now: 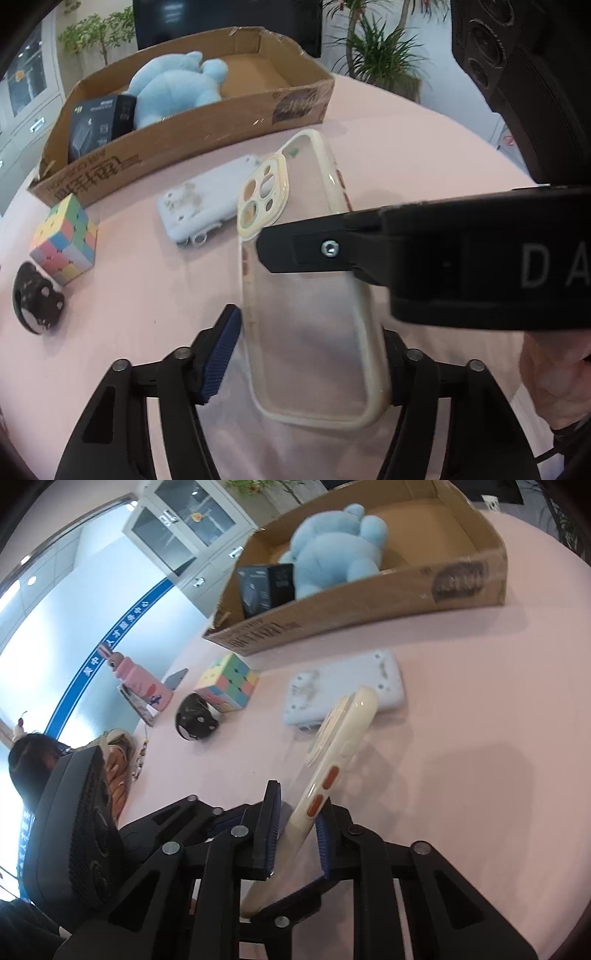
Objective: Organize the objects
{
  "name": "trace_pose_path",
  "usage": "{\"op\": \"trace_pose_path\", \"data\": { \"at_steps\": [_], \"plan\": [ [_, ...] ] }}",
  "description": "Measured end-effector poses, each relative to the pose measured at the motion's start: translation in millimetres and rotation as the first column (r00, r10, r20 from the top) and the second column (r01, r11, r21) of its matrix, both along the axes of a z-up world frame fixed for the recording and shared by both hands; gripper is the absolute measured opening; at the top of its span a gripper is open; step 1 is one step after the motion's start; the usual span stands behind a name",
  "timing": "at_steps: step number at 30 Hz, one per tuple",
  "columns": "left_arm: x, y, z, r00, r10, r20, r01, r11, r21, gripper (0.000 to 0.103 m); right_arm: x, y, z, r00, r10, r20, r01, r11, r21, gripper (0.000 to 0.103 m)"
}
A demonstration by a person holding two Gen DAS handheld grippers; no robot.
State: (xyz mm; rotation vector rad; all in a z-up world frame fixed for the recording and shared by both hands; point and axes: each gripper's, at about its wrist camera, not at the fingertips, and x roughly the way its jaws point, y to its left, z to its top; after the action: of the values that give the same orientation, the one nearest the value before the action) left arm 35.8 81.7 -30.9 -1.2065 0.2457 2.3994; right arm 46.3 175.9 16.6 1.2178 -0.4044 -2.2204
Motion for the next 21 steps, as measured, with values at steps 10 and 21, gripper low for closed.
{"op": "trace_pose_path", "data": {
  "at_steps": [10, 21],
  "plan": [
    [9.0, 13.7, 33.8, 0.988, -0.095, -0.120, 0.090, 0.995, -0.048, 0.052, -8.8, 13.5, 23.8, 0.998, -0.045, -0.045, 0.047, 0.998, 0.040, 0.010],
    [-25.3, -3.2, 15.8, 0.992, -0.113, 0.059, 0.100, 0.976, 0.192, 0.098, 2.2, 46.4, 13.4, 0.995, 0.021, -0.095, -0.022, 1.000, -0.004, 0.009]
  ]
}}
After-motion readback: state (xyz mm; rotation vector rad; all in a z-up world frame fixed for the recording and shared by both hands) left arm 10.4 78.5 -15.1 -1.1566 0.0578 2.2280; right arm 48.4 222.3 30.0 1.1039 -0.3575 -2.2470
